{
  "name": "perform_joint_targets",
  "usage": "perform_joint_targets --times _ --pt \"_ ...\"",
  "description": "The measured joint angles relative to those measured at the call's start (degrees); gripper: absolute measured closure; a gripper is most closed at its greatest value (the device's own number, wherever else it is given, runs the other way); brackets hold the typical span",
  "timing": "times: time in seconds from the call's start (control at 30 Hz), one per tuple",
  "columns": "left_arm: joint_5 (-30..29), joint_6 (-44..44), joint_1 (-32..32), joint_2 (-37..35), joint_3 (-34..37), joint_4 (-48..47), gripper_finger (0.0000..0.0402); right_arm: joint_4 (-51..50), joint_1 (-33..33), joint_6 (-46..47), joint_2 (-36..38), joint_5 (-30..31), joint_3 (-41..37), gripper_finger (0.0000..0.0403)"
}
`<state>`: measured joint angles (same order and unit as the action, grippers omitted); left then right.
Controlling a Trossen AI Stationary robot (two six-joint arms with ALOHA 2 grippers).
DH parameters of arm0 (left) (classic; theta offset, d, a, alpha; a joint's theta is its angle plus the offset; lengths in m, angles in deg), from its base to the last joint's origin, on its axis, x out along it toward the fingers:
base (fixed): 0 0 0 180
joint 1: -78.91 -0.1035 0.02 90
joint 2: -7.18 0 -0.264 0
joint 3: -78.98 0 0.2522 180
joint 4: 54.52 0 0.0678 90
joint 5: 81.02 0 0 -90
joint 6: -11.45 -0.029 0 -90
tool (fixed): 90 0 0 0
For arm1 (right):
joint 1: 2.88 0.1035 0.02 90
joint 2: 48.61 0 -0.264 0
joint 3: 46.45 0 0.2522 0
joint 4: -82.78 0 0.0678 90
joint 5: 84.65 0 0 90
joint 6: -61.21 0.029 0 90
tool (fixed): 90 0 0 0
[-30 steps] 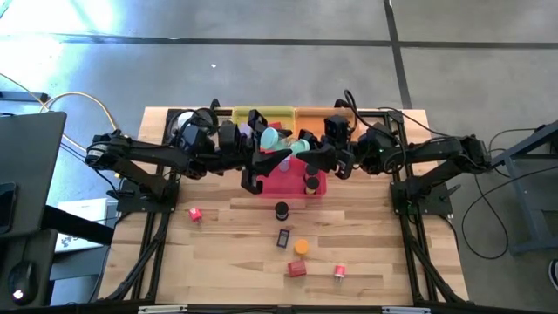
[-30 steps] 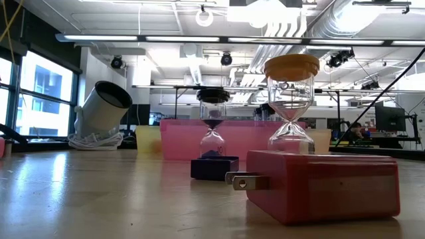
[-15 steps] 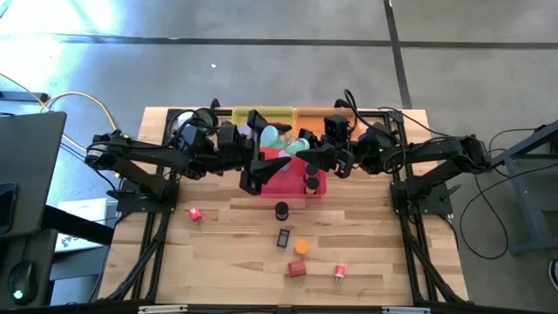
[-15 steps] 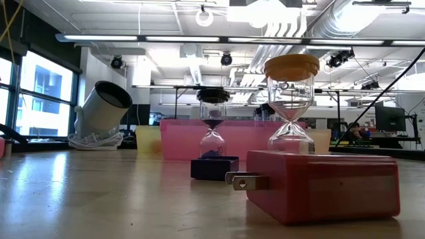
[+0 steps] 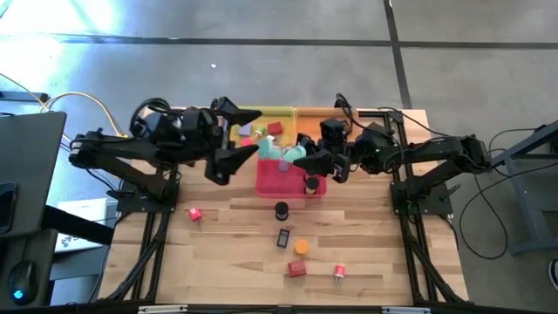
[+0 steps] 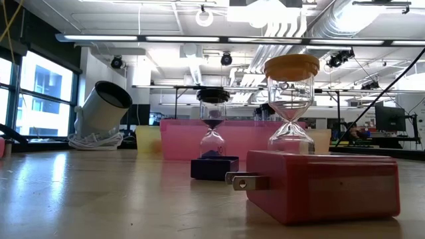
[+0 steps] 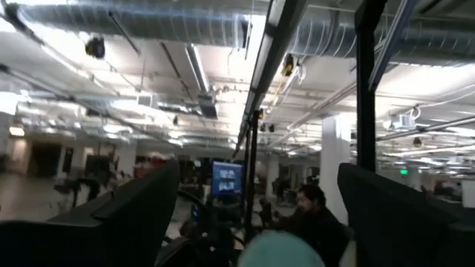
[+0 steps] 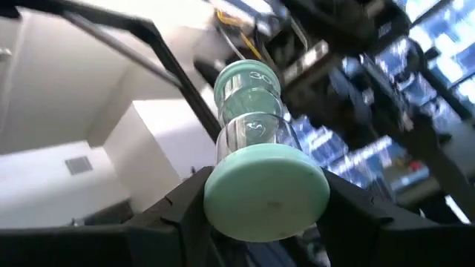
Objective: Pick & Place Office items
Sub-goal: Put the blue hourglass into the red bin
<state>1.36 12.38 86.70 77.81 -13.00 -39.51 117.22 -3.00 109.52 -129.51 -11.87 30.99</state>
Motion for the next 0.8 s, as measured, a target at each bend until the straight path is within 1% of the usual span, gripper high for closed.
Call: perform_joint_targets --times 0.13,0.23,0.37,0.47,0.6,0.8 --pt "0.0 5.2 0.0 -3.5 0.0 -7.6 0.0043 -7.4 0.0 -0.7 1.8 -1.9 0.0 0.0215" --pt "0.0 8.3 0.0 -5.4 0.0 -14.1 0.0043 -15.4 0.0 -3.6 4.6 -2.0 0.0 0.0215" --pt "0.0 9.9 0.4 -6.9 0.0 -21.1 0.0043 -29.0 0.0 -8.7 8.3 0.5 0.6 0.0216" --pt "0.1 9.9 1.4 -7.6 0.0 -24.1 0.0043 -44.0 0.0 -13.3 10.0 4.1 4.4 0.0216" --pt "0.1 9.9 3.6 -7.6 0.0 -26.5 0.0043 -62.2 0.0 -19.2 9.9 9.1 12.0 0.0216" --pt "0.1 9.1 6.5 -8.1 0.0 -29.6 0.0043 -82.9 0.0 -24.0 5.8 16.1 23.5 0.0216"
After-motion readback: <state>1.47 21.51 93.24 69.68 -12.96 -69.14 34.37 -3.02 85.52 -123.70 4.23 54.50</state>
